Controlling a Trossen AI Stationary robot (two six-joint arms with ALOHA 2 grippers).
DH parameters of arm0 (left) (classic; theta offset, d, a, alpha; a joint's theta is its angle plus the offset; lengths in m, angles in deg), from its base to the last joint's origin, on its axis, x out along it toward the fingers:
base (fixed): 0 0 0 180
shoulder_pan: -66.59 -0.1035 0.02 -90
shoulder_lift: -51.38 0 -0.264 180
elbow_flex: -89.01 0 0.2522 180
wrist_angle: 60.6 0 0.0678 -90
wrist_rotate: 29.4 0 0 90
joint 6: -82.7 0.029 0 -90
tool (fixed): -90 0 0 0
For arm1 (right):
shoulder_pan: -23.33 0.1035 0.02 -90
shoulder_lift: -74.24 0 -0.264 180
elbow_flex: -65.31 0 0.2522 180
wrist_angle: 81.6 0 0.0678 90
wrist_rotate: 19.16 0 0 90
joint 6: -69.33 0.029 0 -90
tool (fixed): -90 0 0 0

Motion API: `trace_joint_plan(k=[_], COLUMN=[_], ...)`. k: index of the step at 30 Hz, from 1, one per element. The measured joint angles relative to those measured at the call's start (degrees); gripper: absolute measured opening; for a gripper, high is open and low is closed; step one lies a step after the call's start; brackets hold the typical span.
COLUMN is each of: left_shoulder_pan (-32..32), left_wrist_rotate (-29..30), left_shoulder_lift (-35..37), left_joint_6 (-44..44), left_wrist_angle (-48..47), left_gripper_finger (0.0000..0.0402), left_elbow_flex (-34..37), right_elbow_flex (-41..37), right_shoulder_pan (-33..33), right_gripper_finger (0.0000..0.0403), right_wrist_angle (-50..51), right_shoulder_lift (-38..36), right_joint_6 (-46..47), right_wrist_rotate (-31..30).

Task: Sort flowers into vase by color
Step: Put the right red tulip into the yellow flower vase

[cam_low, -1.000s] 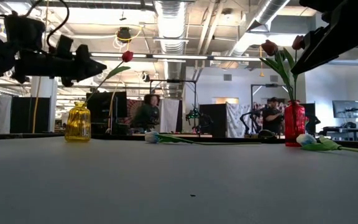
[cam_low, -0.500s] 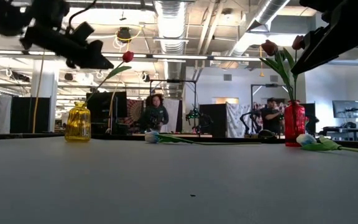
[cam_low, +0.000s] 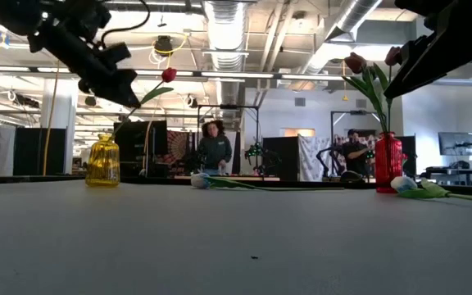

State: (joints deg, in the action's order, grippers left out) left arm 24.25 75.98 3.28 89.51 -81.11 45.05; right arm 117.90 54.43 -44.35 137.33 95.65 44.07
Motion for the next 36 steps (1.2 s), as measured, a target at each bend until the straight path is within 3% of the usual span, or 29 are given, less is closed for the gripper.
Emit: trace_joint_plan(k=[8, 16, 21, 31, 36], left_shoulder_pan=[0.00, -0.39, -0.05, 0.15, 0.15], left_wrist_rotate=[4.32, 6.38, 6.04, 6.46, 6.43], left_shoulder_lift=[-4.87, -7.63, -7.05, -6.43, -5.27], left_joint_6=[0.55, 0.79, -0.46, -2.68, -6.17], left_wrist_angle=[4.49, 8.02, 7.78, 7.37, 5.74], left_gripper_finger=[0.0237, 0.0239, 0.0187, 0.0017, 0.0006], left_elbow_flex=[0.05, 0.09, 0.09, 0.09, 0.09], right_elbow_flex=[0.00, 0.00, 0.00, 0.00, 0.00], right_shoulder_pan=[0.00, 0.00, 0.00, 0.00, 0.00], right_gripper_finger=[0.0238, 0.0238, 0.0238, 0.0238, 0.0238], right_wrist_angle=[-0.05, 0.01, 0.02, -0.04, -0.07], right_shoulder_lift=[0.00, 0.00, 0.00, 0.02, 0.00], right_joint_6=[0.19, 0.16, -1.15, -0.92, -0.89], right_wrist_rotate=[-0.02, -0.02, -0.06, -0.06, -0.05])
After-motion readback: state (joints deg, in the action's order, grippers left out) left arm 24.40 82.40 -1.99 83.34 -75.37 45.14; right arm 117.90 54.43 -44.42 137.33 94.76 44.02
